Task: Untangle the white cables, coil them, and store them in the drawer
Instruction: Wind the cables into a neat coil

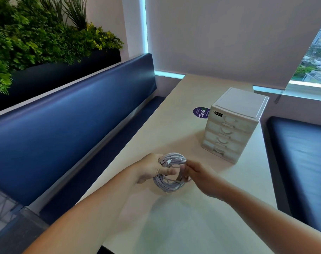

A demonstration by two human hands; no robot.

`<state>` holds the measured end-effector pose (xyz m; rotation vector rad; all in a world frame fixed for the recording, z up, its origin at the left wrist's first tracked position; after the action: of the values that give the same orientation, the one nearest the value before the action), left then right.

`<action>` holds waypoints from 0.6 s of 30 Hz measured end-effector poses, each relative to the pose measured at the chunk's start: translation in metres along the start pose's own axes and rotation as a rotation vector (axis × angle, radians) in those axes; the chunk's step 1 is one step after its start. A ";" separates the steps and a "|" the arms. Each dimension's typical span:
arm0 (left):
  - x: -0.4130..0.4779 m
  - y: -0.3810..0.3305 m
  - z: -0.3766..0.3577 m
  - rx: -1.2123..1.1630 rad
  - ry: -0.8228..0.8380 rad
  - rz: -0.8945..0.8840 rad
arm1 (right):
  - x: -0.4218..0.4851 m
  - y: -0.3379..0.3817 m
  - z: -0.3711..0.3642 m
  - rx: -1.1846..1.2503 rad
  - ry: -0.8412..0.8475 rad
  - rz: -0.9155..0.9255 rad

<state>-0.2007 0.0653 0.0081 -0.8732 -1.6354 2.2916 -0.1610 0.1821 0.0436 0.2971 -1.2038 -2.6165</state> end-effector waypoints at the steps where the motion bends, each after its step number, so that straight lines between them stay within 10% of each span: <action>1: 0.001 0.001 0.005 0.055 -0.033 0.002 | 0.000 -0.003 -0.001 0.082 0.023 -0.021; 18: 0.007 0.005 0.052 0.642 -0.361 0.007 | -0.015 0.051 0.021 -0.440 0.208 -0.019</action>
<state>-0.2343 0.0252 0.0122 -0.3290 -0.8607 2.8295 -0.1458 0.1700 0.0975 0.4771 -0.5430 -2.6940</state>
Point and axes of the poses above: each hand's wrist, its own x-axis towards the middle knuckle, its own z-axis out of the back of the hand, y = z × x, the point moved 10 cm from there along x, towards the middle knuckle, and after that the axes turned 3 degrees about y, right-handed, at the moved point
